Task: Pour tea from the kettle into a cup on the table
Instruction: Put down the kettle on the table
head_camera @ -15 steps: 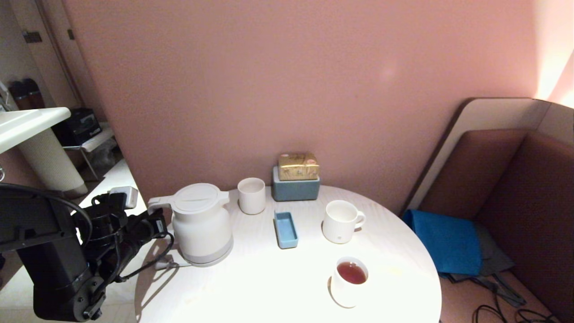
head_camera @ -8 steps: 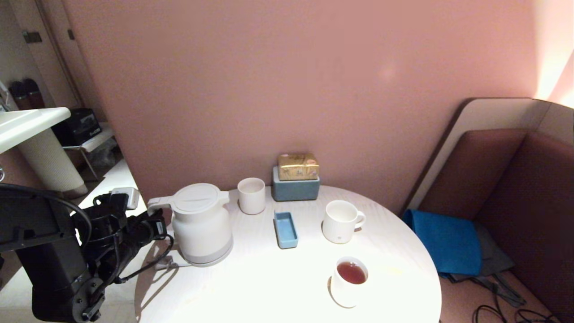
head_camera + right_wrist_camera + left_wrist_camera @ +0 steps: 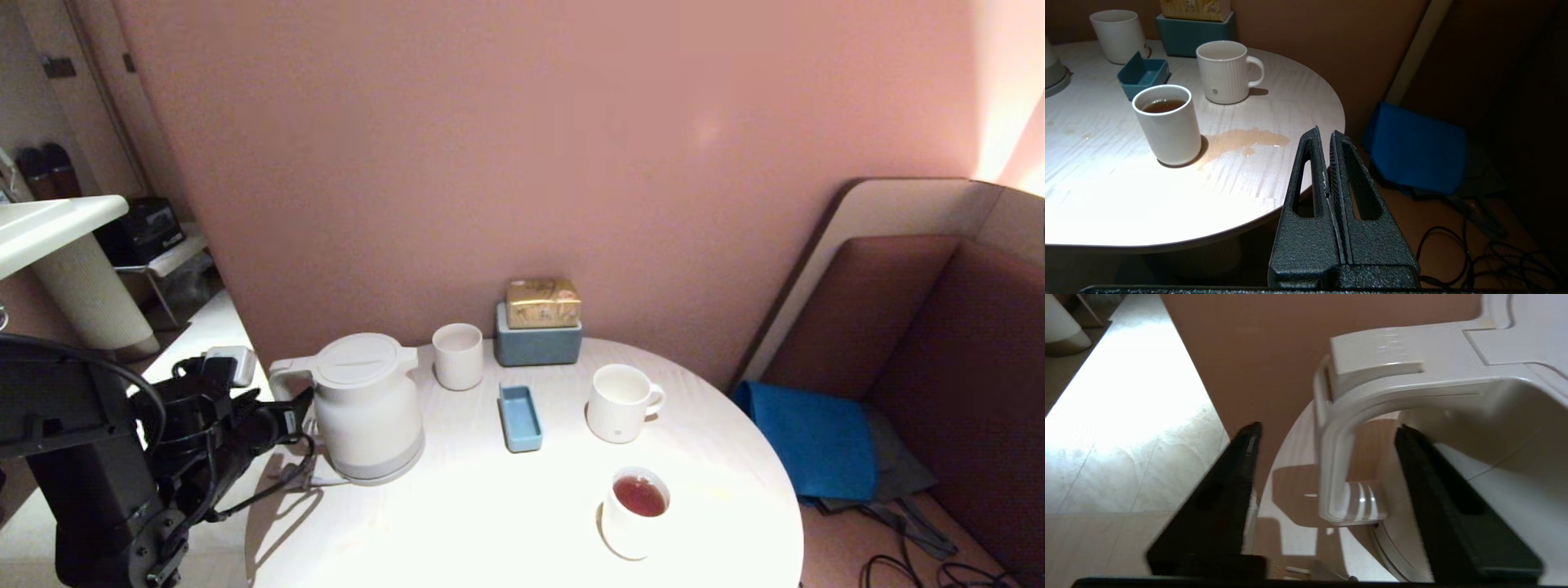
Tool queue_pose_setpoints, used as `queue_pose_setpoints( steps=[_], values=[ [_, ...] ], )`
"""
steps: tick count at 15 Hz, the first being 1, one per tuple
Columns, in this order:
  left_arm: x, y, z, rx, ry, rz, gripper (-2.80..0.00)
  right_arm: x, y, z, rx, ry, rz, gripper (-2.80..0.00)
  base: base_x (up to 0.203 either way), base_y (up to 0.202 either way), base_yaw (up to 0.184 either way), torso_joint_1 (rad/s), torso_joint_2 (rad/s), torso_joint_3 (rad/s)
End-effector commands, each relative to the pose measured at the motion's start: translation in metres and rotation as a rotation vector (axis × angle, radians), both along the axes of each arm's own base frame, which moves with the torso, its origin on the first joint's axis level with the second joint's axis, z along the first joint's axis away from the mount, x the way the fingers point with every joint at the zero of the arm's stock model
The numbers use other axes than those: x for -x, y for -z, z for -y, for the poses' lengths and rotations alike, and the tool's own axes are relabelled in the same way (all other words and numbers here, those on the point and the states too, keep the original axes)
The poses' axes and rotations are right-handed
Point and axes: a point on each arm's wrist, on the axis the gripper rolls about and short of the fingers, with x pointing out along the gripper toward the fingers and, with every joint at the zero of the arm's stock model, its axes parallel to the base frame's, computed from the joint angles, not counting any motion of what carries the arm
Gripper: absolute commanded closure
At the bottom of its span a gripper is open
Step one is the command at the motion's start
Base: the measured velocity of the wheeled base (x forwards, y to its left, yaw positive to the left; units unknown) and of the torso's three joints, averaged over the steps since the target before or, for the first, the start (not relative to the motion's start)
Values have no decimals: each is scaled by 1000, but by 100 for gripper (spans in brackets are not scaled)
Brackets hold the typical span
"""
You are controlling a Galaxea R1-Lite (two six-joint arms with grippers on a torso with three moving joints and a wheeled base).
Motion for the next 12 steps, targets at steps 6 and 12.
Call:
queue_pose_setpoints(
  steps=[6,12],
  values=[
    [29,-19,-1,21,1,33,-280,0,0,0,0,-1,-1,0,0,0,0,0,0,0],
    [75,-51,1,45,82,91,-280,0,0,0,0,-1,-1,0,0,0,0,0,0,0]
  ],
)
